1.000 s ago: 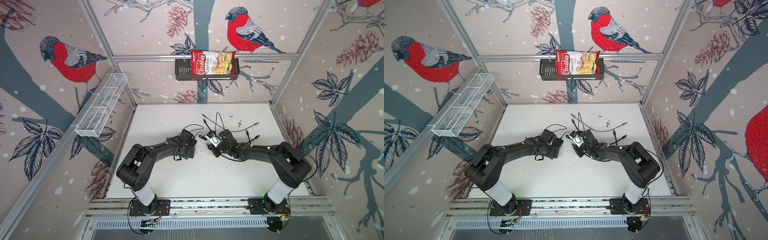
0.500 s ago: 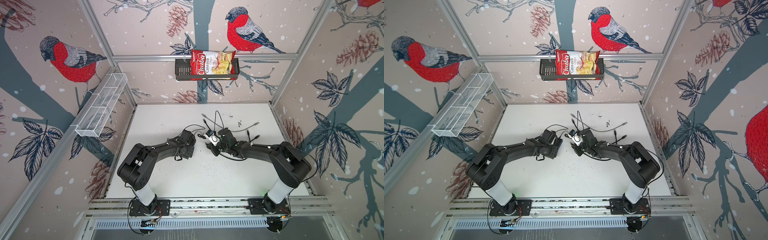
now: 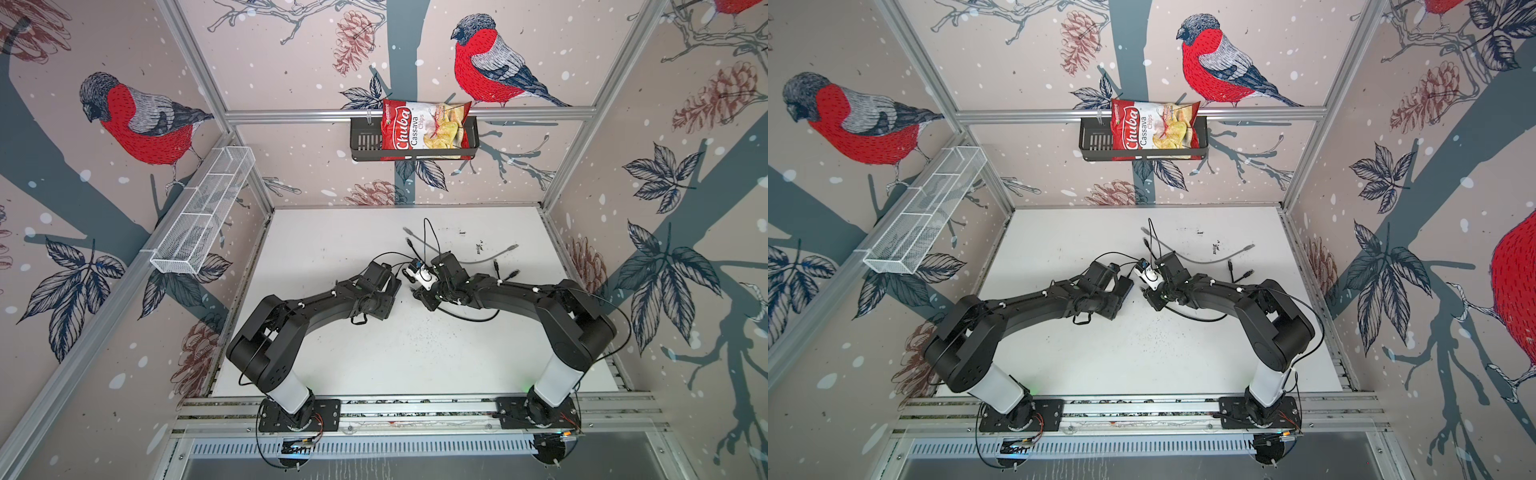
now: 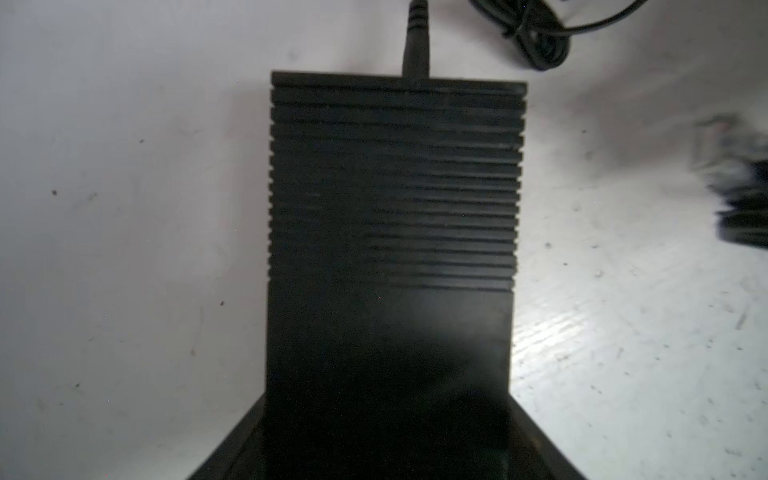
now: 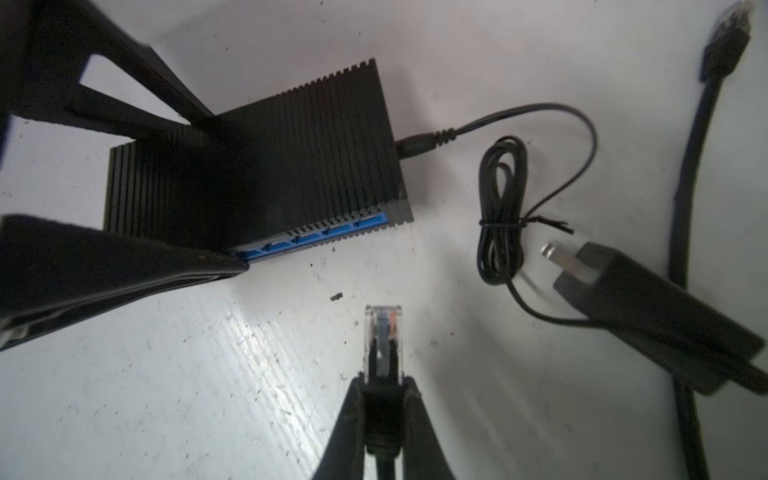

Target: Insert the plug into the switch port

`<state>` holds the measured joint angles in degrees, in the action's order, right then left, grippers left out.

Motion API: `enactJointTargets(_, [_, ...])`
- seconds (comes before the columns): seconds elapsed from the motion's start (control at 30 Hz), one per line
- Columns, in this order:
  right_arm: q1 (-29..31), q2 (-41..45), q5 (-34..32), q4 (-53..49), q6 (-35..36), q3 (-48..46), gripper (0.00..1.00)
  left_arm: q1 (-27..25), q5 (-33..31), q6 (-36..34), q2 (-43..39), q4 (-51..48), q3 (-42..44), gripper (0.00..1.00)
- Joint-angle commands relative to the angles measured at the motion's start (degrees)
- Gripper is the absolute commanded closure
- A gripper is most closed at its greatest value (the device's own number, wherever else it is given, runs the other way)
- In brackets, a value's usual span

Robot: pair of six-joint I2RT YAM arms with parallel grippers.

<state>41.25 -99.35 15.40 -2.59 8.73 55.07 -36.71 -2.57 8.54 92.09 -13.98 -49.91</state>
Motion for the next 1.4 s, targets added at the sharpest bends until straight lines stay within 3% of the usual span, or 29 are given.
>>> enactJointTargets(0.0, [0.14,1.26,-0.4,-3.38,0.48,0.16,1.0,-1.48,-0.42,-4.32,-0.91,1.35,-1.32,0.64])
enactJointTargets(0.53, [0.32,2.97,-4.68,-3.54,0.09,-0.5,1.0,-5.81,0.57,-7.96,-1.26,0.43,-3.57,0.75])
enactJointTargets(1.37, [1.66,2.58,-5.55,-4.79,0.4,0.57,1.0,-6.51,-0.26,-7.48,0.11,0.59,-4.52,0.8])
